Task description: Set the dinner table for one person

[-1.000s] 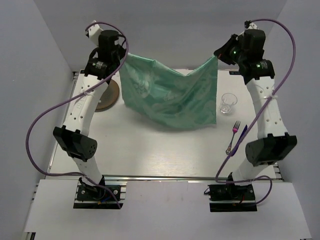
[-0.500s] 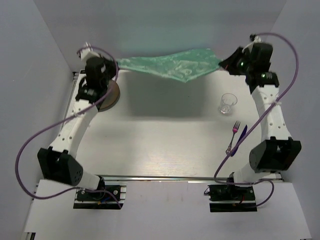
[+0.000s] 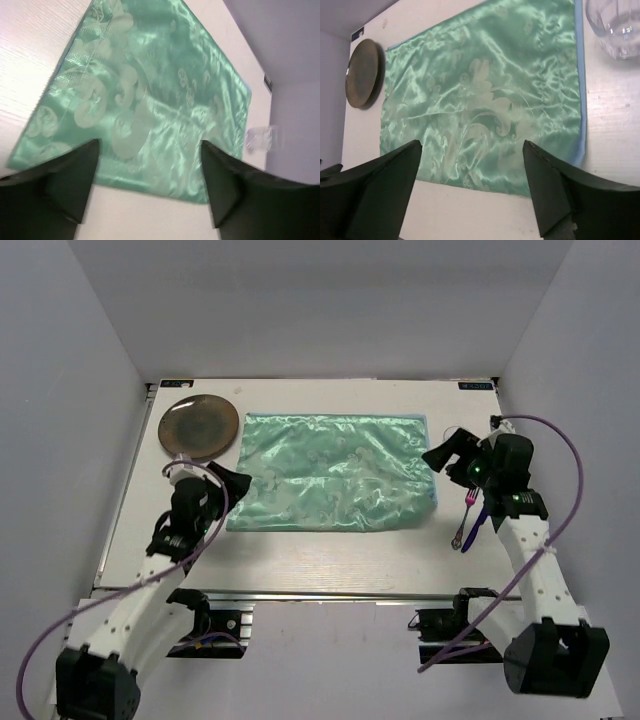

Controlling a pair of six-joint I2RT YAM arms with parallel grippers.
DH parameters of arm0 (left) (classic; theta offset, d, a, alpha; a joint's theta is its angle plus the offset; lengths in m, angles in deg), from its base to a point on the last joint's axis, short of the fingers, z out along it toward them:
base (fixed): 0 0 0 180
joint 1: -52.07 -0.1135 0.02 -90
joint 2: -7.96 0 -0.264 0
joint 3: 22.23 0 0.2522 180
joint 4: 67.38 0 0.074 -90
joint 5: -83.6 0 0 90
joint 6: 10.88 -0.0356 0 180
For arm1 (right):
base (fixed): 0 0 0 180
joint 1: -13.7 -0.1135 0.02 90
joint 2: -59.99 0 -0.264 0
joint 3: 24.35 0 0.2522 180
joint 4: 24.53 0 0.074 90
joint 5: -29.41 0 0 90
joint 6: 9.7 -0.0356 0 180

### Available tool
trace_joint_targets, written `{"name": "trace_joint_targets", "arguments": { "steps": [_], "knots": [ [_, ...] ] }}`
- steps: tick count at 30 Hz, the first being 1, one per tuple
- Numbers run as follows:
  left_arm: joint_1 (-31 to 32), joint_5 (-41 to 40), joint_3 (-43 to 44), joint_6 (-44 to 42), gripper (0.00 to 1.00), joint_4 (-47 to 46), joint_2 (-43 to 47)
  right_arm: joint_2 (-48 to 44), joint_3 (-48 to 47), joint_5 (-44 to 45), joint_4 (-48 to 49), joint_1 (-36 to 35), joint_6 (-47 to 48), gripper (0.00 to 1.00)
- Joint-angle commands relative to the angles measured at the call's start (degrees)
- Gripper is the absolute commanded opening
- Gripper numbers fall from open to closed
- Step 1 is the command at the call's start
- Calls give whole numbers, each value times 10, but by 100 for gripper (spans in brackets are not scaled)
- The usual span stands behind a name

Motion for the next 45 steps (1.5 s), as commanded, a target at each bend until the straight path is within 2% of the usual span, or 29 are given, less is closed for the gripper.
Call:
{"name": "trace_joint_targets", "arguments": {
  "steps": [1, 3, 5, 8, 11, 15, 18, 22, 31, 40, 45],
  "knots": [
    [2, 27, -10, 11, 98, 53, 94, -13, -28, -12, 40, -3, 22, 89],
    [2, 16, 5, -2, 98, 74, 103, 9, -52, -16, 24, -7, 33, 89],
    [2, 13, 39, -12, 98, 77, 71, 46, -72, -18, 9, -10, 35, 89],
    [2, 31, 114, -27, 98, 85, -55, 103, -84, -7, 9, -45, 37, 89],
    [7, 54, 207, -39, 98, 108, -241, 187, -122, 37, -39, -70, 53, 89],
    [7, 57, 281, -42, 98, 130, -373, 257, -113, 93, -30, -100, 47, 89],
    [12, 57, 292, -35, 98, 127, -415, 300, -109, 106, -23, -113, 48, 89],
    [18, 41, 266, 2, 98, 129, -418, 365, -111, 125, -16, -117, 52, 89],
    [28, 17, 201, 43, 98, 112, -402, 433, -122, 151, 1, -121, 42, 89],
    [28, 13, 201, 46, 98, 117, -402, 458, -149, 147, 0, -121, 39, 89],
    [23, -4, 228, 37, 98, 151, -384, 430, -144, 139, 8, -123, 33, 89]
  ]
}}
